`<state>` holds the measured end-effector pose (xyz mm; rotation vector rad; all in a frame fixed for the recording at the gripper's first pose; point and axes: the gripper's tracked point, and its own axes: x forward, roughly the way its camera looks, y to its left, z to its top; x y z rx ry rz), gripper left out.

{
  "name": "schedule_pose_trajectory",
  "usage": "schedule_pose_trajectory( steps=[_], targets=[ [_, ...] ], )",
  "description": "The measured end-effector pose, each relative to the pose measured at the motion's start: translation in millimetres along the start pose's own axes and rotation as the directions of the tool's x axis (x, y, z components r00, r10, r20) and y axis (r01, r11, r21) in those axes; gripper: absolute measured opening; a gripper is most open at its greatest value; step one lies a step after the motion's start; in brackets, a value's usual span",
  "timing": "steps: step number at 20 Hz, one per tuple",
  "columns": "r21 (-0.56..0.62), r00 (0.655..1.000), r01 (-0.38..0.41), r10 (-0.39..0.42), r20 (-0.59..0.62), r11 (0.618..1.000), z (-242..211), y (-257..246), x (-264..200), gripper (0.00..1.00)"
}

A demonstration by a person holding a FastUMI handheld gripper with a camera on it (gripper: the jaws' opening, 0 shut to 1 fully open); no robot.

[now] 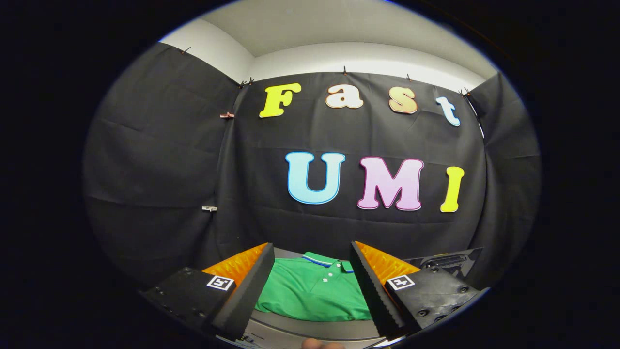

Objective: Put the clothes into the washing machine and then close the washing machine lid.

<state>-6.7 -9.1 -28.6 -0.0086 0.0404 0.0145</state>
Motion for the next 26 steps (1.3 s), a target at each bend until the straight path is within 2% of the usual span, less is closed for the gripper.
schedule_pose_trajectory(
  steps=[7, 18, 23, 25, 26],
  targets=[
    [-0.022, 0.998, -0.019, 0.018, -0.060, 1.000, -20, 0, 4, 0.99],
    [0.000, 0.974, 0.024, -0.023, -0.227, 1.000, -57, -9, 46, 0.99],
    [-0.015, 0.938, 0.066, -0.067, -0.341, 0.998, -86, -20, 78, 0.99],
    [-0.034, 0.895, 0.064, -0.072, -0.440, 0.997, -114, -24, 91, 0.99],
    [-0.044, 0.861, 0.050, -0.065, -0.505, 0.998, -134, -25, 95, 0.99]
  ],
)
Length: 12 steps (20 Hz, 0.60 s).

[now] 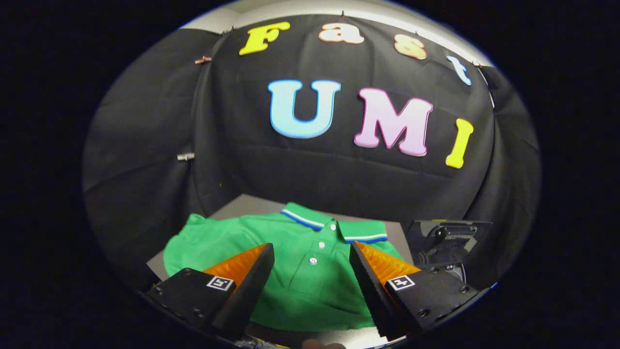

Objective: Put the clothes into the washing machine and then close the washing machine lid.

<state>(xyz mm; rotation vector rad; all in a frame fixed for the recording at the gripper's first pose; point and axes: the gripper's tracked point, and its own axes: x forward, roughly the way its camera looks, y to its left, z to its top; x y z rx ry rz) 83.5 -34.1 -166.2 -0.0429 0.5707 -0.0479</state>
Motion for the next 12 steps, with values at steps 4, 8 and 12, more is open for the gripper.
schedule_pose_trajectory(
  steps=[4, 8, 12],
  targets=[
    [0.026, 0.988, -0.053, 0.056, -0.145, 0.998, -23.2, 0.6, 14.4, 0.99],
    [0.022, 0.979, -0.061, 0.064, -0.193, 0.998, -23.4, -2.1, 17.1, 1.00],
    [0.055, 0.971, -0.068, 0.078, -0.227, 0.996, -24.4, -3.0, 16.1, 0.91]
  ],
)
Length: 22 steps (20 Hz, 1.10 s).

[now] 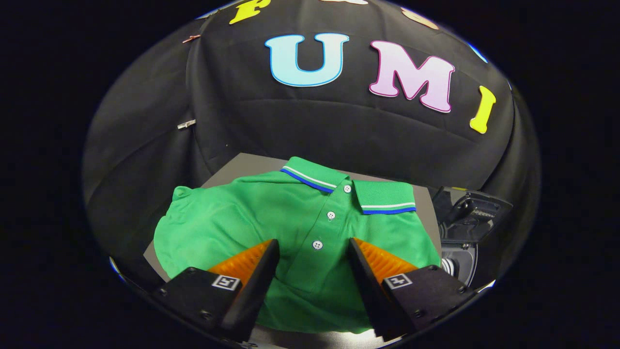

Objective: Put the clothes into the washing machine and then close the washing machine lid.

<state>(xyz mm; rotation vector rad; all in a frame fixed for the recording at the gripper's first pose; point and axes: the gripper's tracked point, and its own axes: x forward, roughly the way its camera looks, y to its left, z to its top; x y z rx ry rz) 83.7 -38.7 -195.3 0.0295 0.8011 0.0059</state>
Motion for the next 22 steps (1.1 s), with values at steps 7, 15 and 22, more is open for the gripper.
schedule_pose_trajectory(
  steps=[7, 15, 22],
  targets=[
    [-0.096, 0.999, -0.032, 0.034, 0.013, 0.995, 4, -3, 0, 0.28],
    [-0.126, 0.996, -0.055, 0.064, 0.067, 0.991, 8, -8, -3, 0.05],
    [-0.018, 0.990, -0.127, 0.128, 0.057, 0.992, 21, -13, -18, 0.05]
  ],
)
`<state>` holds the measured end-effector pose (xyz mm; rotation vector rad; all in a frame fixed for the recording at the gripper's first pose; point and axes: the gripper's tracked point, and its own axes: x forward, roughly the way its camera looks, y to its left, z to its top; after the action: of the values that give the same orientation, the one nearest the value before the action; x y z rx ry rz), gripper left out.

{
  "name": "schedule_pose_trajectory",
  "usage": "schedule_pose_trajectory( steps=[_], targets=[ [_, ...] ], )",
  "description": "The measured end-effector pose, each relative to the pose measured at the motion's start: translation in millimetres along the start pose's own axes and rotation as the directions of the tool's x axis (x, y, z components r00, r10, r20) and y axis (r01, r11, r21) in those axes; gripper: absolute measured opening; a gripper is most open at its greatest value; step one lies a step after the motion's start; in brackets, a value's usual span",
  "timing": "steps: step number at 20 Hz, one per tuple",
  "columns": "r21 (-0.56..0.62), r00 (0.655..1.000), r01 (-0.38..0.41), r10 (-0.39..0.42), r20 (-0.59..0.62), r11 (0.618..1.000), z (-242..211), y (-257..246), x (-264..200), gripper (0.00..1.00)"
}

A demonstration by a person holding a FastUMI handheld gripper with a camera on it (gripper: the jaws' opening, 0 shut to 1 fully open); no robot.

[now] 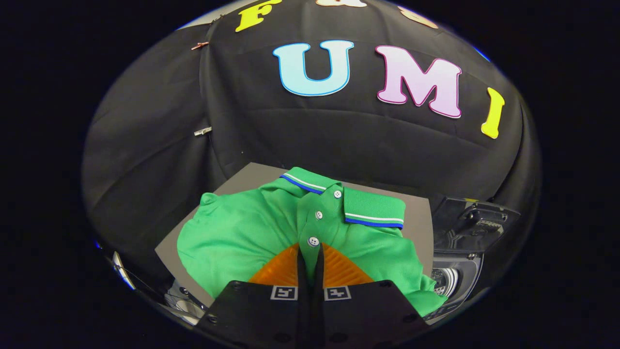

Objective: Put the clothes into the washing machine and then close the washing machine lid.

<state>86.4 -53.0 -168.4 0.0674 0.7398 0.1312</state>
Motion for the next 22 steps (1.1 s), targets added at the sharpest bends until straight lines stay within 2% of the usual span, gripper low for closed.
schedule_pose_trajectory(
  steps=[4, 12, 17, 22],
  targets=[
    [-0.038, 1.000, -0.010, 0.010, 0.012, 0.999, 7, -8, -11, 0.05],
    [0.017, 0.996, -0.075, 0.074, 0.049, 0.997, 17, -40, -39, 0.05],
    [0.078, 0.993, -0.101, 0.096, 0.069, 0.992, 22, -88, -56, 0.05],
    [0.106, 0.993, -0.092, 0.084, 0.078, 0.990, 23, -148, -73, 0.05]
  ],
)
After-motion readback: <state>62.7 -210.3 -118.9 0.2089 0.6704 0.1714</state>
